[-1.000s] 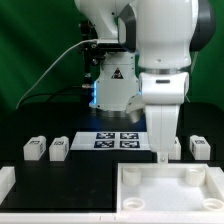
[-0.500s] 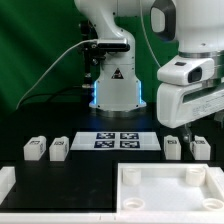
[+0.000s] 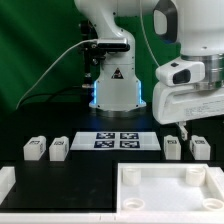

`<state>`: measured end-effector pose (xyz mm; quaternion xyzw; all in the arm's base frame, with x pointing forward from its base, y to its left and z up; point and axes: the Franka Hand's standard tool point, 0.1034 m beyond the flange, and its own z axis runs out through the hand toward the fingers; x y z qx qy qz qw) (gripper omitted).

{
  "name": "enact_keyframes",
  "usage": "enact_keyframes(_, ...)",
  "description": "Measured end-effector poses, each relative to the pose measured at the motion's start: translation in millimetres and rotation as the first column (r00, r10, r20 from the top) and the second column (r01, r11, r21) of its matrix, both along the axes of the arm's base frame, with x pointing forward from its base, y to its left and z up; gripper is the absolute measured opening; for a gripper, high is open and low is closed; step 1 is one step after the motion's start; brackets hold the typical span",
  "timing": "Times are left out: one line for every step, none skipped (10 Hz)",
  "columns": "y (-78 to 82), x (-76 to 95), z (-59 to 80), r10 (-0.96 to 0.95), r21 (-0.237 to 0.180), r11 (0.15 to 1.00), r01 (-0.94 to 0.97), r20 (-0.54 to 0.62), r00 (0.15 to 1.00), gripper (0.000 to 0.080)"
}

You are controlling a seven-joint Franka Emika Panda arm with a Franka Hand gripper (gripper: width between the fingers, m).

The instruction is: Assemble one leg

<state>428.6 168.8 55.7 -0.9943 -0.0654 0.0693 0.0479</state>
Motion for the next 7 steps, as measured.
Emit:
enact_keyframes(5.8,7.0,1.2,-0.052,-0.002,0.999,0.052,-0.027,0.998,0.0649)
enact_keyframes(9.5,6.4,-0.6,-0.049,-0.013,0.999,0.048,-0.080,0.996,0.0649)
enact_keyframes(7.2,-0.1,-4.2,-0.025,-0.025,0.999,0.021,-0.190,0.981,0.0649)
enact_keyframes(-0.3,1.7,-5.8,-0.023,-0.009,1.000,0.021,-0.264,0.964,0.0649)
enact_keyframes(0.6,1.4,-5.0,-0.023,-0.015,1.000,0.019,-0.321,0.947,0.0649)
enact_keyframes(2.5,-6.0,-3.5,-0.005,-0.022,1.000,-0.005,-0.441,0.898,0.0649)
enact_keyframes(3.8,-6.9,-4.1,0.005,-0.021,1.000,-0.018,-0.523,0.853,0.0649)
